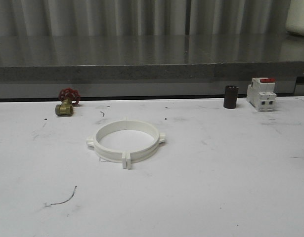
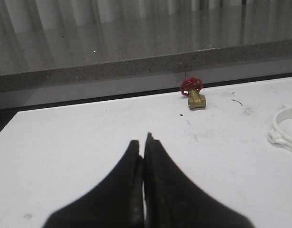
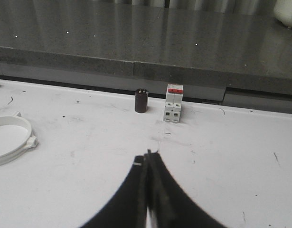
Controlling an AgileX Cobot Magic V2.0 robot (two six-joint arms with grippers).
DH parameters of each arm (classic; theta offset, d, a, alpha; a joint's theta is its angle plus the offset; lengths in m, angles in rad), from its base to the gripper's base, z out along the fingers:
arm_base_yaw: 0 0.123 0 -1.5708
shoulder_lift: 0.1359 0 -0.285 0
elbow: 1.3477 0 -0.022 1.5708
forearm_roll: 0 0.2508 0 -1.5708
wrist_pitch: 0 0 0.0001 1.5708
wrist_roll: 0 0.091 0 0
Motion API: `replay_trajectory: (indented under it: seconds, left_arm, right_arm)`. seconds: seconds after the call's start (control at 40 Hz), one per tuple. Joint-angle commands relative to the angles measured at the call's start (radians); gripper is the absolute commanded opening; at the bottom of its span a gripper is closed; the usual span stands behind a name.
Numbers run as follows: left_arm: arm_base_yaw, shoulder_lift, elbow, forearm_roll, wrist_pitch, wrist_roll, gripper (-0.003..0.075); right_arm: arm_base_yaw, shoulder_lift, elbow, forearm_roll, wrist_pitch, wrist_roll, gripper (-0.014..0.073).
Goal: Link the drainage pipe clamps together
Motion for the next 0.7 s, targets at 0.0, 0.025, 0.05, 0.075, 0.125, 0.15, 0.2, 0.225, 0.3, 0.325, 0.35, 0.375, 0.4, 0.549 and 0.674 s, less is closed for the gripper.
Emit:
replay_trajectory:
  seconds: [0.0, 0.025, 0.05, 0.075, 0.125, 0.15, 0.2, 0.225, 0.3, 0.325, 0.35, 0.375, 0.4, 0.549, 0.674]
  left_arm:
    - [0.001, -0.022, 0.000, -0.012, -0.087, -0.001, -0.0020]
    - [0.001, -0.022, 0.000, -0.012, -0.087, -0.001, -0.0020]
    - [0.001, -0.022, 0.000, -0.012, -0.087, -0.001, -0.0020]
    - [0.001, -0.022, 0.000, -0.012, -0.087, -0.001, -0.0020]
    - [0.001, -0.022, 0.000, -0.012, -0.087, -0.001, -0.0020]
    - [0.001, -0.022, 0.000, -0.012, -0.087, -0.001, -0.0020]
    - [0.001, -0.022, 0.000, -0.012, -0.087, -0.001, -0.0020]
    - [0.001, -0.022, 0.000, -0.012, -0.087, -0.001, -0.0020]
    - [0.001, -0.022, 0.000, -0.012, -0.087, -0.001, -0.0020]
    - [0.001, -0.022, 0.000, -0.012, -0.087, -0.001, -0.0020]
    - [0.001, -0.022, 0.000, -0.012, -0.087, -0.001, -0.0020]
    - [0.001, -0.022, 0.000, -0.012, -0.087, -0.001, -0.0020]
    - [0.001, -0.022, 0.000, -0.012, -0.087, -0.001, -0.0020]
    - [0.001, -0.020, 0.000, -0.012, -0.087, -0.001, -0.0020]
    - [0.001, -0.020, 0.000, -0.012, -0.087, -0.001, -0.0020]
  right_arm:
    - [-0.052, -0.030, 0.037, 0.086, -0.141, -0.114, -0.0121]
    - [-0.073, -0.047, 0.064, 0.135, -0.165, -0.151, -0.0121]
    - [-0.095, -0.067, 0.092, 0.163, -0.183, -0.186, -0.0121]
    - [-0.111, -0.082, 0.113, 0.198, -0.206, -0.209, -0.0121]
    - [-0.146, -0.118, 0.164, 0.259, -0.235, -0.257, -0.0121]
    - [-0.163, -0.138, 0.181, 0.291, -0.244, -0.280, -0.0121]
    - [-0.188, -0.172, 0.217, 0.342, -0.242, -0.305, -0.0121]
    - [-0.198, -0.190, 0.235, 0.360, -0.240, -0.311, -0.0121]
    - [-0.208, -0.228, 0.281, 0.404, -0.238, -0.311, -0.0121]
    - [-0.208, -0.231, 0.294, 0.411, -0.244, -0.311, -0.0121]
    - [-0.208, -0.229, 0.295, 0.415, -0.233, -0.311, -0.0121]
    - [-0.208, -0.227, 0.294, 0.418, -0.205, -0.311, -0.0121]
    - [-0.208, -0.229, 0.294, 0.418, -0.201, -0.311, -0.0121]
    - [-0.208, -0.229, 0.294, 0.409, -0.196, -0.311, -0.0121]
    - [-0.208, -0.229, 0.294, 0.409, -0.196, -0.311, -0.0121]
